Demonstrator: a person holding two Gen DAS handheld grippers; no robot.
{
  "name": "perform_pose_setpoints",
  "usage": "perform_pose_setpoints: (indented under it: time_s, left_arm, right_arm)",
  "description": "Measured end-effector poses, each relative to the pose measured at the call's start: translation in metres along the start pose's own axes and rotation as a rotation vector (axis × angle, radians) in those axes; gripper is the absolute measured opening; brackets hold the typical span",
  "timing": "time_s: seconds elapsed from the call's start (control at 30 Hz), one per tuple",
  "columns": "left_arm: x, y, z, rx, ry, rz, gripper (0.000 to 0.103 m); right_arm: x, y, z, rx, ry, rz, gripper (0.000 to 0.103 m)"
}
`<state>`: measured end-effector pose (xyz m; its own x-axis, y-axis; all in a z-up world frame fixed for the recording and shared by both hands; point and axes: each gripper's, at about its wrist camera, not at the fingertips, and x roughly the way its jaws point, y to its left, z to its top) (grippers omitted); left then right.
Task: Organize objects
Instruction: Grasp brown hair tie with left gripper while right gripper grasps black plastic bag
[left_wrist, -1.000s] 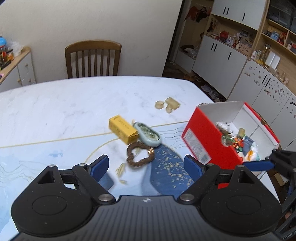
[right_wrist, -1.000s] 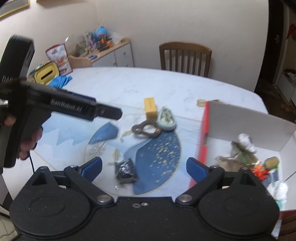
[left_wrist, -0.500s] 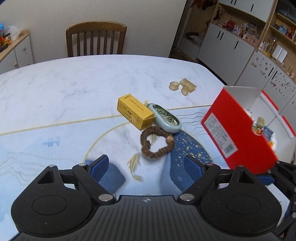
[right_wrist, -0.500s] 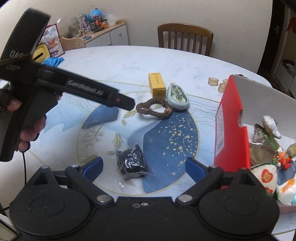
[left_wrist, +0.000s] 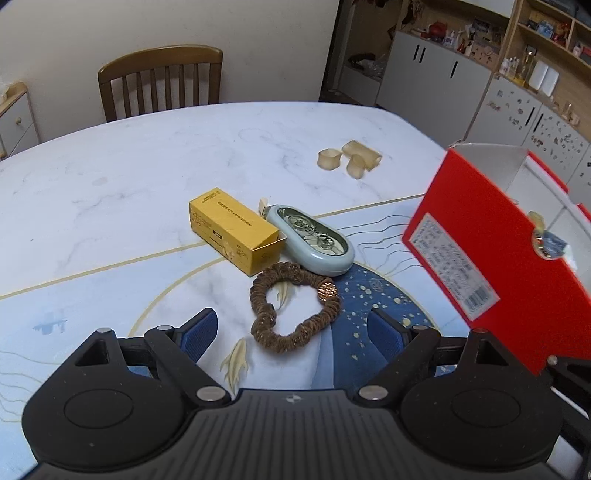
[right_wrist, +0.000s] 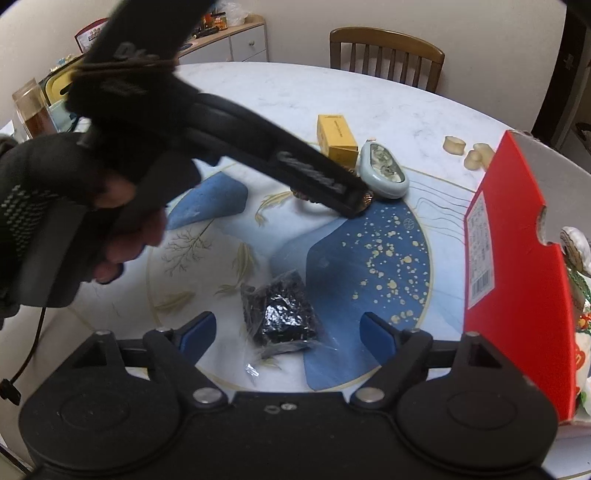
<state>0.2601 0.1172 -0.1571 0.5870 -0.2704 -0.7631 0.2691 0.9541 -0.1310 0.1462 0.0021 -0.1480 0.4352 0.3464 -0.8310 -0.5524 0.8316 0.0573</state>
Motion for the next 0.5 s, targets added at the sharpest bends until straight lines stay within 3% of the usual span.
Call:
perform_pose_setpoints:
  time_s: [0.37, 0.5]
  left_arm:
    - [0.026, -0.006, 0.002, 0.047, 0.001, 0.017, 0.088]
    - [0.027, -0.008, 0.002, 0.069, -0.013, 0.023, 0.076]
  right_arm:
    - [0.013, 0.002, 0.000, -0.016, 0.025, 0.009, 0.074]
    - [0.017, 0.002, 0.000, -0.019, 0.029, 0.009, 0.069]
